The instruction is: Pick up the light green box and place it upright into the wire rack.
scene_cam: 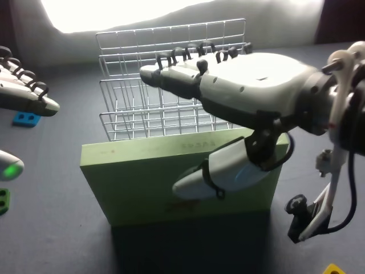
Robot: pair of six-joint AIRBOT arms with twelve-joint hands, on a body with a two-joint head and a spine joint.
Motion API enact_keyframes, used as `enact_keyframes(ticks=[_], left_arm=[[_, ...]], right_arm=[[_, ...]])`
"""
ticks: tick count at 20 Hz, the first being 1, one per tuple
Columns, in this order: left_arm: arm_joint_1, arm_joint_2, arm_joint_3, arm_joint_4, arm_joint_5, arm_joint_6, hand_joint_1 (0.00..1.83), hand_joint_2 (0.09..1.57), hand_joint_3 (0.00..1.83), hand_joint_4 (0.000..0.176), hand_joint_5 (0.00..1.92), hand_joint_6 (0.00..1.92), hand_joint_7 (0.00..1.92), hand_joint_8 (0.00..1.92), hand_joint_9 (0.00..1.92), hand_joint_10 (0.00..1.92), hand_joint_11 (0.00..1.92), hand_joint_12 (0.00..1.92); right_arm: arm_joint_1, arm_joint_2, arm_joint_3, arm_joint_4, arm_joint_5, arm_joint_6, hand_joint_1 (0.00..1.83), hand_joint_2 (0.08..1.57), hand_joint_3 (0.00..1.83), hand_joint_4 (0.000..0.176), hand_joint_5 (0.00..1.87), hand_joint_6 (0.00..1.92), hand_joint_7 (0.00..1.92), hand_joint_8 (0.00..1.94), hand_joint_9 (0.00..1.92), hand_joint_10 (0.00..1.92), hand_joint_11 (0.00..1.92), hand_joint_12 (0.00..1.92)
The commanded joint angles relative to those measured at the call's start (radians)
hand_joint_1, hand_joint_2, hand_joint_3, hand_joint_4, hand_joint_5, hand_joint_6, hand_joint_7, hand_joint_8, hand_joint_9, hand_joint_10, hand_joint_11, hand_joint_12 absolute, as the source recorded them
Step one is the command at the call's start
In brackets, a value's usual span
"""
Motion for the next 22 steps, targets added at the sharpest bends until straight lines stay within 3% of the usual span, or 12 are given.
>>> enact_keyframes(ticks=[1,4,7,10,11,12,13,15,16,17,20,22], left_arm=[[-0.006,0.001,-0.004,0.004,0.092,0.004,0.20,1.25,0.00,0.007,0.21,0.00,0.23,0.00,0.15,0.00,0.00,0.24],[-0.005,0.001,-0.003,0.005,0.092,0.004,0.15,1.26,0.00,0.000,0.23,0.00,0.23,0.00,0.18,0.01,0.00,0.23],[-0.005,0.001,0.001,0.004,0.092,0.004,0.16,1.26,0.00,0.008,0.21,0.00,0.20,0.00,0.16,0.00,0.00,0.20],[-0.005,0.001,0.005,0.004,0.092,0.004,0.19,1.25,0.00,0.013,0.22,0.00,0.19,0.00,0.15,0.00,0.00,0.18],[-0.006,0.001,0.006,0.004,0.092,0.004,0.22,1.25,0.00,0.010,0.23,0.01,0.20,0.00,0.17,0.01,0.00,0.20],[-0.006,0.001,0.007,0.004,0.092,0.004,0.23,1.24,0.00,0.010,0.24,0.01,0.21,0.00,0.17,0.01,0.00,0.21],[-0.006,0.001,0.008,0.004,0.092,0.004,0.20,1.24,0.00,0.021,0.23,0.00,0.19,0.00,0.15,0.00,0.00,0.24],[-0.006,0.001,0.009,0.003,0.092,0.004,0.19,1.26,0.00,0.031,0.21,0.00,0.15,0.00,0.11,0.00,0.00,0.19],[-0.006,0.001,0.009,0.003,0.092,0.004,0.21,1.25,0.00,0.026,0.21,0.00,0.16,0.00,0.12,0.00,0.00,0.23],[-0.006,0.001,0.009,0.003,0.092,0.003,0.24,1.25,0.00,0.017,0.24,0.01,0.19,0.01,0.14,0.01,0.00,0.25],[-0.006,0.001,0.010,0.001,0.092,-0.006,0.24,1.25,0.00,0.024,0.24,0.01,0.18,0.00,0.13,0.00,0.00,0.22],[-0.006,0.000,0.013,0.001,0.090,-0.022,0.24,1.25,0.00,0.025,0.24,0.01,0.18,0.00,0.13,0.00,0.00,0.22]], right_arm=[[0.015,-0.007,0.003,0.000,0.041,-0.029,0.83,0.89,0.00,0.000,0.00,0.00,0.00,0.00,0.00,0.00,0.00,0.00],[0.007,-0.056,0.036,0.116,0.069,-0.128,0.74,0.91,0.00,0.000,0.00,0.00,0.00,0.00,0.00,0.00,0.00,0.00],[0.001,-0.103,0.076,0.159,0.068,-0.140,0.79,0.93,0.00,0.000,0.00,0.00,0.00,0.00,0.00,0.00,0.00,0.00],[-0.008,-0.135,0.096,0.197,0.057,-0.148,0.72,0.98,0.02,0.000,0.00,0.00,0.01,0.00,0.00,0.00,0.00,0.00],[-0.012,-0.147,0.100,0.202,0.057,-0.152,0.56,0.99,0.02,0.000,0.00,0.00,0.03,0.01,0.00,0.00,0.00,0.00],[-0.017,-0.158,0.104,0.204,0.060,-0.152,0.53,1.00,0.02,0.000,0.00,0.00,0.04,0.01,0.00,0.00,0.00,0.00],[-0.022,-0.169,0.109,0.204,0.066,-0.152,0.49,0.98,0.02,0.000,0.00,0.00,0.04,0.01,0.00,0.00,0.00,0.00],[-0.032,-0.191,0.123,0.204,0.080,-0.152,0.62,1.00,0.02,0.000,0.01,0.00,0.04,0.01,0.00,0.00,0.00,0.00],[-0.036,-0.199,0.128,0.204,0.084,-0.152,0.63,1.02,0.03,0.000,0.00,0.00,0.03,0.00,0.00,0.00,0.00,0.00],[-0.040,-0.205,0.131,0.204,0.088,-0.153,0.49,1.05,0.04,0.000,0.00,0.00,0.04,0.00,0.00,0.00,0.00,0.00],[-0.044,-0.212,0.133,0.204,0.095,-0.157,0.42,1.03,0.02,0.000,0.04,0.01,0.05,0.01,0.01,0.00,0.04,0.02],[-0.050,-0.215,0.134,0.204,0.095,-0.161,0.42,1.04,0.00,0.000,0.05,0.01,0.05,0.00,0.01,0.00,0.00,0.15]])
